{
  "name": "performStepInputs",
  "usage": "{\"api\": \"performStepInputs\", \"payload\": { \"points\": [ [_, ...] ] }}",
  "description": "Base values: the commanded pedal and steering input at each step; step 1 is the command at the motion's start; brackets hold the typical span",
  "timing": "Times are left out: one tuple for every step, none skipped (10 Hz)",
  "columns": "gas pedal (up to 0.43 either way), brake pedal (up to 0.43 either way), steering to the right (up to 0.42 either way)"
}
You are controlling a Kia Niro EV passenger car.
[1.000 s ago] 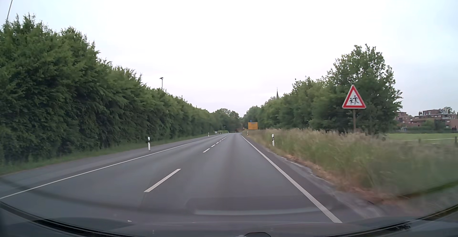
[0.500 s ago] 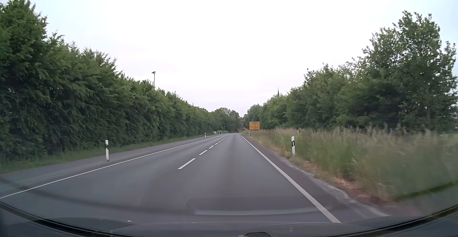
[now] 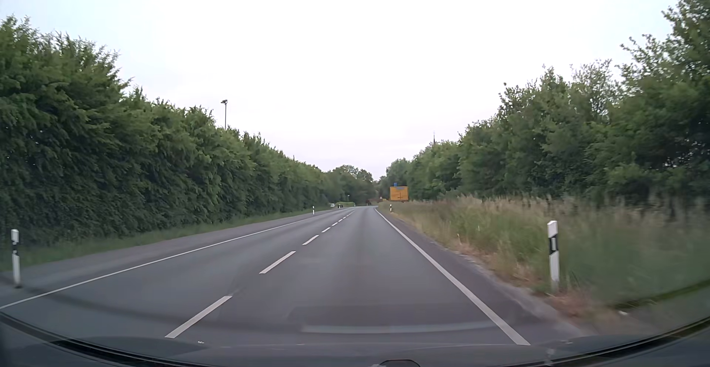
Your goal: Follow the waypoints while adhering to traffic rules and regulations
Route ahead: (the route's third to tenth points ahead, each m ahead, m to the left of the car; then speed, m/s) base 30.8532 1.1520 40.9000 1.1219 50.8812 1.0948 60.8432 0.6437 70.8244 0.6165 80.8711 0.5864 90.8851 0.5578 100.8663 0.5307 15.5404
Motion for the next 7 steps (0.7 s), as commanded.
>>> {"api": "performStepInputs", "payload": {
  "points": [
    [0.138, 0.0, -0.004],
    [0.138, 0.0, -0.003],
    [0.138, 0.0, -0.003],
    [0.138, 0.0, -0.003],
    [0.138, 0.0, -0.003],
    [0.138, 0.0, -0.003],
    [0.138, 0.0, -0.003]
  ]
}}
